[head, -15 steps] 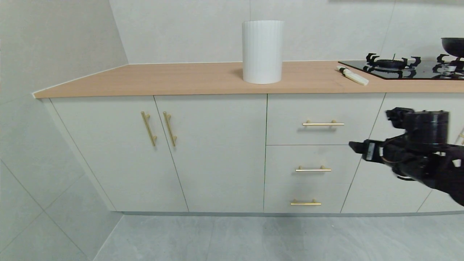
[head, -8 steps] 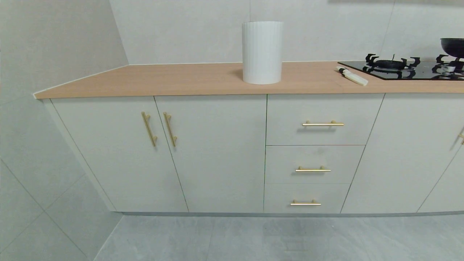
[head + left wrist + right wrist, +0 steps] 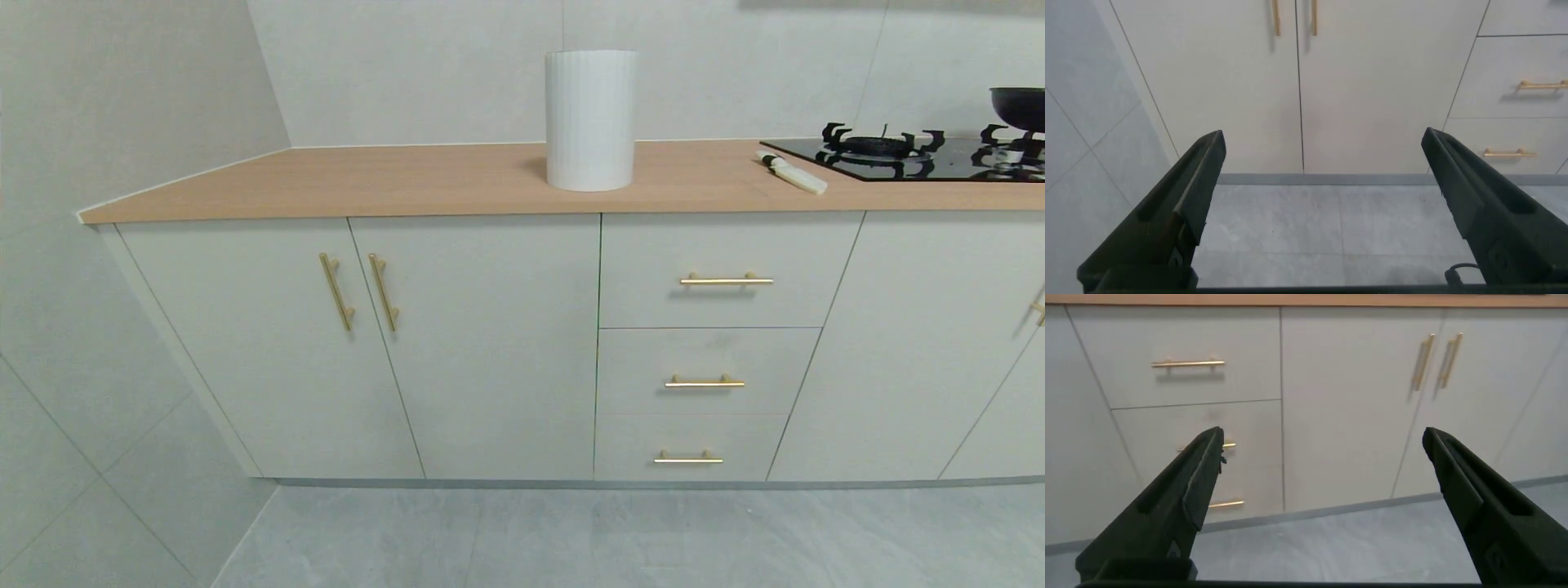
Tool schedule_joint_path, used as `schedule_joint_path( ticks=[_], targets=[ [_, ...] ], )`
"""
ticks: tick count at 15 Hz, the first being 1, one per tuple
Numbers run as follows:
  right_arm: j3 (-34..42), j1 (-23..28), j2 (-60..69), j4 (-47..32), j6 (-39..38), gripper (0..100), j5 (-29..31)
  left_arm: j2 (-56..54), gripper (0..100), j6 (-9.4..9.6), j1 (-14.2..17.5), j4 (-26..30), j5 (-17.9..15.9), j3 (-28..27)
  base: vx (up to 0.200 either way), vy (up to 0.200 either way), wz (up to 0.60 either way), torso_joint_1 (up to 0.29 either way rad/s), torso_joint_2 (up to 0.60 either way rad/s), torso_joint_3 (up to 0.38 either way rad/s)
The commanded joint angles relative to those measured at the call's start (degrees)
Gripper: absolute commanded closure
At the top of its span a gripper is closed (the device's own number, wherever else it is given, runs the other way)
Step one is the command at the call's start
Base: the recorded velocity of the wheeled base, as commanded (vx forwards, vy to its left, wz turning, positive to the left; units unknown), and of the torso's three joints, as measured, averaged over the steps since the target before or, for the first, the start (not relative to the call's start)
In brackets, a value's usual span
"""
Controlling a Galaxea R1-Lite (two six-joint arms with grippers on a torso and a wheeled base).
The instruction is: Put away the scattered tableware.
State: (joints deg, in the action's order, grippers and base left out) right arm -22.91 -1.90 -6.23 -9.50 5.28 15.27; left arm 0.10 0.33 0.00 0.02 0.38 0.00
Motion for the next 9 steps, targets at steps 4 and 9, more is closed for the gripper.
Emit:
schedule_joint_path(
  ticks=[4, 9],
  targets=[
    [12.0, 1.9, 6.2, 1.5, -0.8, 0, -9.8, 0.0, 0, 0.02, 0.0, 0.0, 0.1, 0.0, 0.0, 0.0, 0.0, 0.0, 0.0, 0.0],
    [22.8, 1.9, 6.2, 9.2, -3.3, 0, -17.4, 0.0, 0, 0.02, 0.0, 0.0, 0.1, 0.0, 0.0, 0.0, 0.0, 0.0, 0.0, 0.0]
  ],
)
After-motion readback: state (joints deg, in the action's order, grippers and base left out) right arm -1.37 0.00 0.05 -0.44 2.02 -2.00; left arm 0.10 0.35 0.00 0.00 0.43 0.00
